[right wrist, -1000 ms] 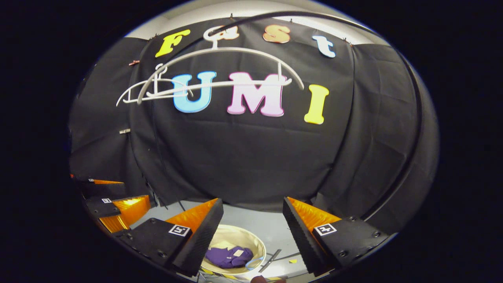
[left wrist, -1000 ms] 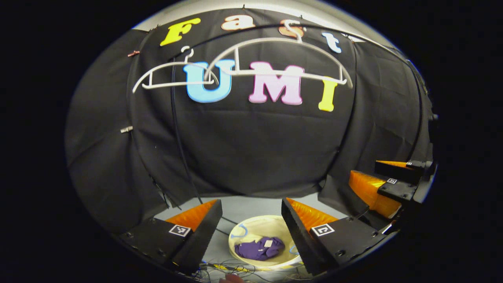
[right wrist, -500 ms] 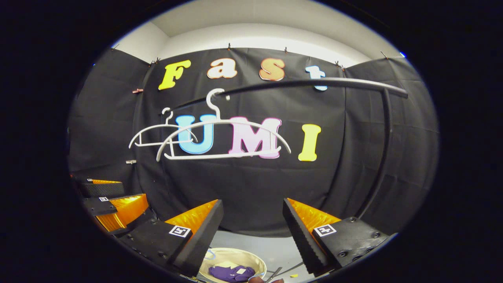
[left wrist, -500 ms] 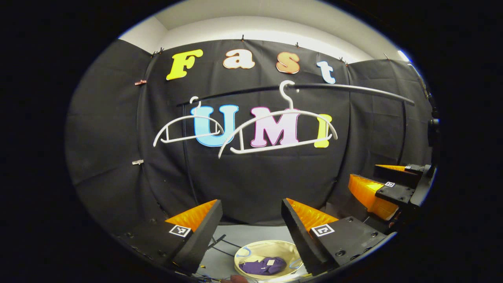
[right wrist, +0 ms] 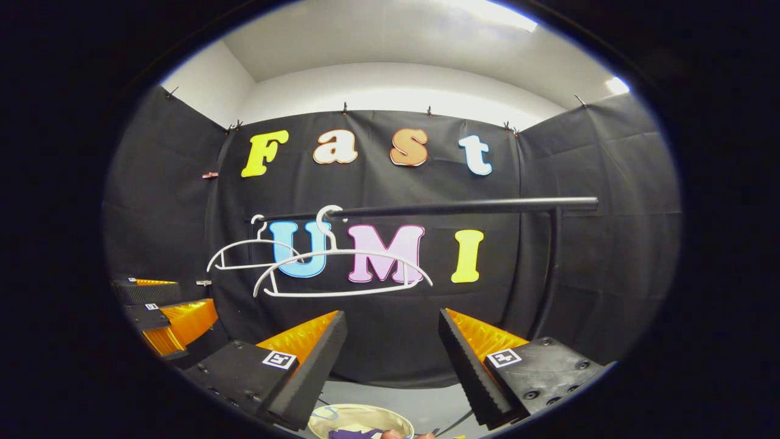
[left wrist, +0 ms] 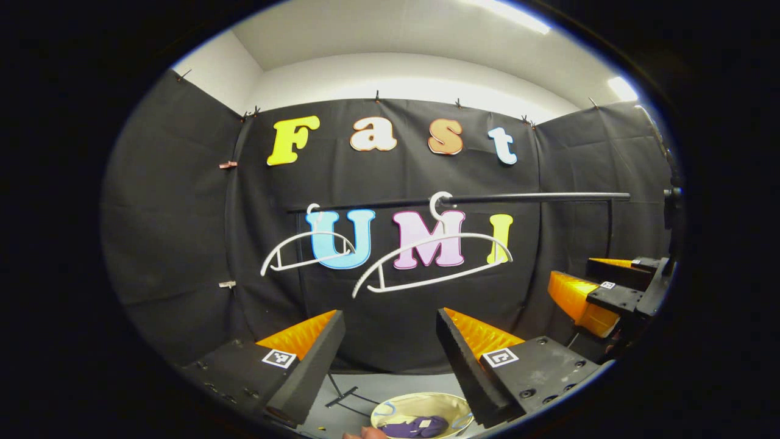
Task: Grasp the clothes on the hanger with both hands and then place them into the laundry hamper below.
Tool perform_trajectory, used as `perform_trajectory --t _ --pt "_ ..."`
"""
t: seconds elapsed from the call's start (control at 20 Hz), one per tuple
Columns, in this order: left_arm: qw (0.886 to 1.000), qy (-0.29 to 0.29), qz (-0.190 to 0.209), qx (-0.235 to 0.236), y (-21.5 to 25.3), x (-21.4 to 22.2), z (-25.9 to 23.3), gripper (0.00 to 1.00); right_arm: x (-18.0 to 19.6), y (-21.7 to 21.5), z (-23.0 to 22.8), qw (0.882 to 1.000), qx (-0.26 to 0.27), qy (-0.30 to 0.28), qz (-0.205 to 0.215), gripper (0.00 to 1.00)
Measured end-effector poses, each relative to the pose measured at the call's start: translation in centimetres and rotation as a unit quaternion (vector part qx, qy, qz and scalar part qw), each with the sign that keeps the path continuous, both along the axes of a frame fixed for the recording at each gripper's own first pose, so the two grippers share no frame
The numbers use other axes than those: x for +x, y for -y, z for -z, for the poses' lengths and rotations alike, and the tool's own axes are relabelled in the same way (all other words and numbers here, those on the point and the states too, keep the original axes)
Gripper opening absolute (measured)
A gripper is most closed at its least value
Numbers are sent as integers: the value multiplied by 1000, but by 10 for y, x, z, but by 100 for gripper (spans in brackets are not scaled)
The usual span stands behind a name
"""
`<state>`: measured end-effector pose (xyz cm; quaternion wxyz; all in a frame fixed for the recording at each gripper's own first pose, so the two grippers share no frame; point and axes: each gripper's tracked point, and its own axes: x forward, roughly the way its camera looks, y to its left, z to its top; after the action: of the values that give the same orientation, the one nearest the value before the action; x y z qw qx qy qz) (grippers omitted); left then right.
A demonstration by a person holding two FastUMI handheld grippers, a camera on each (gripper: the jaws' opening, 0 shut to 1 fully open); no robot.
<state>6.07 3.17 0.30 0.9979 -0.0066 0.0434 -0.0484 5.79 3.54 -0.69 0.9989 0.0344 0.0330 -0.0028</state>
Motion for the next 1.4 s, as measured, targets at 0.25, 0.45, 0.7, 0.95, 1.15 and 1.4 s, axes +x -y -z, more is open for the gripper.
perform_trajectory --t 0.25,0.45,0.7,0.95,1.15,1.4 --pt "1000 17 -10 -18 -8 -12 -25 94 -11 5 -30 999 -1 32 6 97" --pt "999 27 -16 -17 -11 -19 -35 94 -15 -1 -43 999 -13 48 1 96" --pt "999 35 -16 -18 -10 -22 -41 95 -17 -7 -39 999 -6 42 -5 97" --pt "999 31 -11 -16 -5 -22 -38 95 -18 -4 -32 999 -4 32 -3 97" --pt "999 28 -9 -15 -3 -22 -37 94 -19 0 -31 1000 0 30 0 99" --pt "999 28 -7 -16 -2 -25 -39 95 -20 3 -32 999 -3 34 2 97"
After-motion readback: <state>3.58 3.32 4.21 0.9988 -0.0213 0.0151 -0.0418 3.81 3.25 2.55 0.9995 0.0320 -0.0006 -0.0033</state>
